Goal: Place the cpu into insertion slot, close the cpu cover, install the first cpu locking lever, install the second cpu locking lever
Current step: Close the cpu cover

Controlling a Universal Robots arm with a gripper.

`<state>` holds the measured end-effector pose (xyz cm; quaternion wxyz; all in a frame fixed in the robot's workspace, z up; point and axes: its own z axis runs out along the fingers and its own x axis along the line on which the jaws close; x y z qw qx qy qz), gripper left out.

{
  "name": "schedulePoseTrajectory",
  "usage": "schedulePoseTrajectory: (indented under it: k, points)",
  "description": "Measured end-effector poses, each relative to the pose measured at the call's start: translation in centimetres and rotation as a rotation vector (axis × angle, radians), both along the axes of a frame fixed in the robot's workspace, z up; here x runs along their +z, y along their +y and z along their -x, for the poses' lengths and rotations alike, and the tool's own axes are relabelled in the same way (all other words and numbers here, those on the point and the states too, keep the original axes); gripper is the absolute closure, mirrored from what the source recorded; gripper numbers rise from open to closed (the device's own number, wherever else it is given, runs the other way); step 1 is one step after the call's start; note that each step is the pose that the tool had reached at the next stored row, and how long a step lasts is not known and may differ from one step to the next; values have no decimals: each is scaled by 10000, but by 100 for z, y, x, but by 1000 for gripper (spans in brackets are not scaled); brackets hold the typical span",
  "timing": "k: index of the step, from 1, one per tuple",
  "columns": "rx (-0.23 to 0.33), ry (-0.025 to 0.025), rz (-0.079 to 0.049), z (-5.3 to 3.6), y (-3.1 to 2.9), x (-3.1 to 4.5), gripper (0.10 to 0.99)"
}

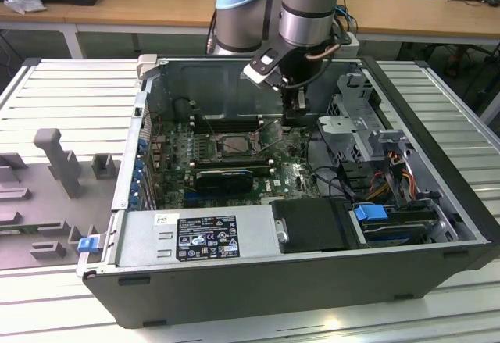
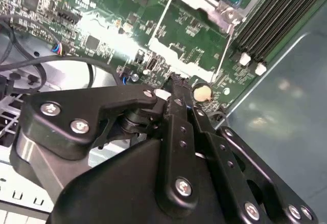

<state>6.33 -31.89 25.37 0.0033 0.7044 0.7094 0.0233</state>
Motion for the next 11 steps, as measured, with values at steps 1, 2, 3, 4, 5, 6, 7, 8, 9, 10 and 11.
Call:
schedulePoseTrajectory:
  k: [1,2,3,4,5,6,7,8,9,10,11]
  points:
    - [14,0,1,-39,2,-37,980]
    - [17,0,0,-48,2,-66,980]
    - [17,0,-1,-48,2,-90,980]
    - [16,3,-1,-49,2,-106,980]
    - [16,47,2,-44,1,-110,980]
    - [17,53,1,-34,2,-111,980]
    - [18,59,0,-23,2,-111,980]
    - [17,68,0,-12,1,-110,980]
    - [18,78,2,-6,1,-102,980]
    - [18,82,0,0,2,-95,980]
    - [18,84,-1,5,2,-92,980]
